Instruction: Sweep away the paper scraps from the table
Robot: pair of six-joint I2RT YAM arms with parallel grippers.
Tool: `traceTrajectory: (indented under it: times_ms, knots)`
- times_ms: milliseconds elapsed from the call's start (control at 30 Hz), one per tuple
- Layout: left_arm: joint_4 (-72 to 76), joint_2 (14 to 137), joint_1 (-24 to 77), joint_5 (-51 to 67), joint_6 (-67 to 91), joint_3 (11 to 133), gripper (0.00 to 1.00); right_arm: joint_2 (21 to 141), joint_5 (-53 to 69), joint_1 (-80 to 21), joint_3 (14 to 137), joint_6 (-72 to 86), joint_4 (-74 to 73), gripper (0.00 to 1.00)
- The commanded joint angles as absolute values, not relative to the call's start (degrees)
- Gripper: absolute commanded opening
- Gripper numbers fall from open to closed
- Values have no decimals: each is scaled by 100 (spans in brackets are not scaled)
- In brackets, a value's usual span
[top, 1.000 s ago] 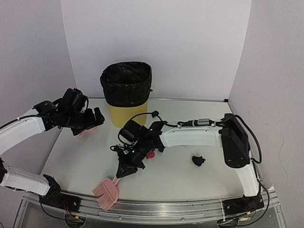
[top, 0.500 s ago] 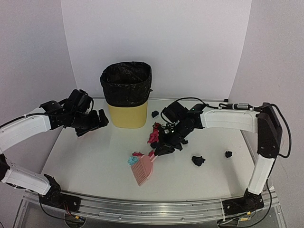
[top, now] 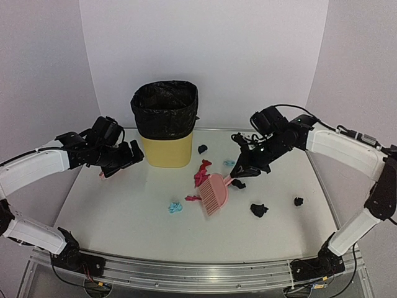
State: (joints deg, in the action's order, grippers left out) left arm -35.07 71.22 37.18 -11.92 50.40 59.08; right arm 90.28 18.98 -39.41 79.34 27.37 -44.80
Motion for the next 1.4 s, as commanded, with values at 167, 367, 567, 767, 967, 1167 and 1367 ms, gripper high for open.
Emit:
traceTrajectory:
  times_ms: [167,367,567,767,967,1167,1367]
  knots:
    - [-3199,6956,3712,-1366,5011,5716,100,8422,-13,-3923,8931,136,-4538,0]
    - [-3195,7141,3714,-1670,4815,5894,100,9566,-1674,-3404,9900,-1463,-4523,0]
    - [-3315,7273,3718,-1773,4825,6033,100,10910,-1373,-2729,11154,-3153,-4081,0]
    - [-3433,7055,3717,-1854,5028,5822,100,11859,-1134,-2584,11141,-5151,-2313,0]
    - [-3413,6772,3713,-1770,5092,5568,100,12717,-564,-2568,11135,-6286,-755,0]
    - [-3383,6654,3715,-1748,5183,5431,100,13453,-439,-2592,11610,-6303,-618,0]
    - [-3459,6700,3716,-1822,5157,5467,100,13373,-294,-2846,11026,-6848,-616,0]
